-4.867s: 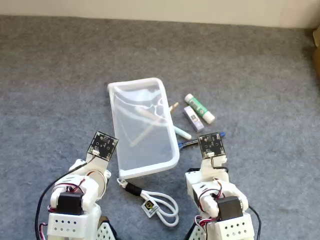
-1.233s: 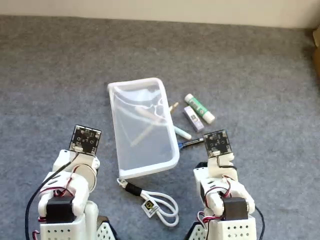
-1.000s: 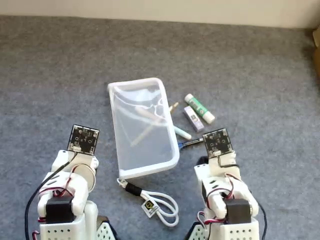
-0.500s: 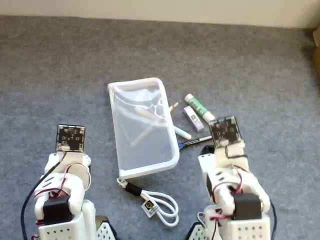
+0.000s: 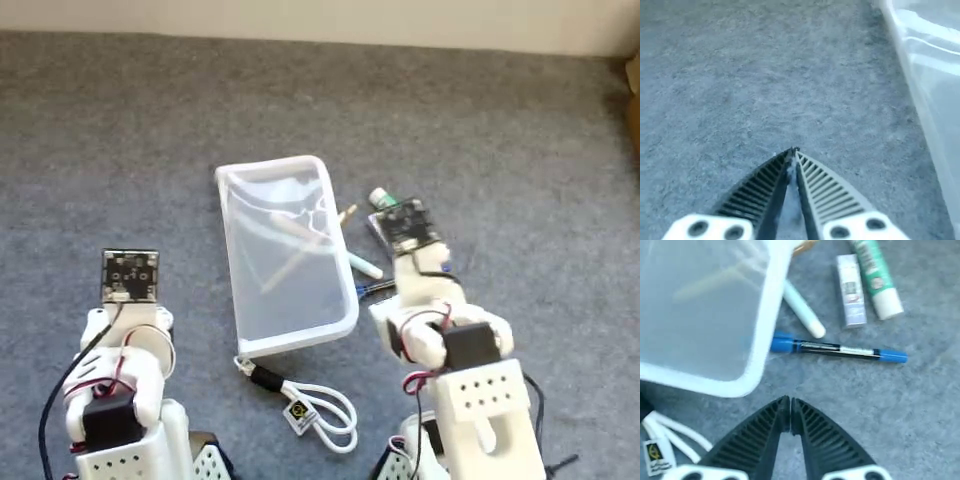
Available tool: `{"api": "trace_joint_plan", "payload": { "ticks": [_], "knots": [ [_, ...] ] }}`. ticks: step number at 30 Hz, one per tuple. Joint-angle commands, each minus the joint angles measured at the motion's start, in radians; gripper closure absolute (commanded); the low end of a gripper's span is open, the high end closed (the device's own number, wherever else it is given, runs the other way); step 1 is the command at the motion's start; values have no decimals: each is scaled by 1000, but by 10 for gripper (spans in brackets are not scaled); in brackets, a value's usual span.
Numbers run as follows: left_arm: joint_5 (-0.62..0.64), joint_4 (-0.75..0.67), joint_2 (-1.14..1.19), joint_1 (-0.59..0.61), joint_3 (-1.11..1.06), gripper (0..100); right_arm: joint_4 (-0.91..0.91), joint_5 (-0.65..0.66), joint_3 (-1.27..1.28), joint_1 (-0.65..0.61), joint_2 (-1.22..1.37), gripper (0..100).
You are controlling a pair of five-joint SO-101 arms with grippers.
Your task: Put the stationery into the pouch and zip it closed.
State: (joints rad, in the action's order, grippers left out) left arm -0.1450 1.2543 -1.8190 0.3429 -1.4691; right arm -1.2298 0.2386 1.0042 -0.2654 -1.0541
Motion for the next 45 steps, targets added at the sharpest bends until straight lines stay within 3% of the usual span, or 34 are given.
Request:
{"api": "trace_joint_plan", "payload": {
  "ticks": [1,6,10,19,24,37,45],
  "knots": [
    [58,-52,7,105,53,992,21,-49,-120,-61,91,964],
    [66,-75,7,153,47,992,-56,-95,-280,-97,234,962],
    [66,-72,7,153,45,992,-136,-117,-367,-197,323,960],
    [66,-71,7,154,44,992,-154,-118,-384,-435,475,954],
    [66,-71,7,154,44,992,-145,-118,-384,-550,550,894],
    [109,-107,7,288,44,992,44,-175,-378,-699,688,891],
    [109,-112,7,289,44,992,163,-176,-283,-788,714,906]
  ]
}}
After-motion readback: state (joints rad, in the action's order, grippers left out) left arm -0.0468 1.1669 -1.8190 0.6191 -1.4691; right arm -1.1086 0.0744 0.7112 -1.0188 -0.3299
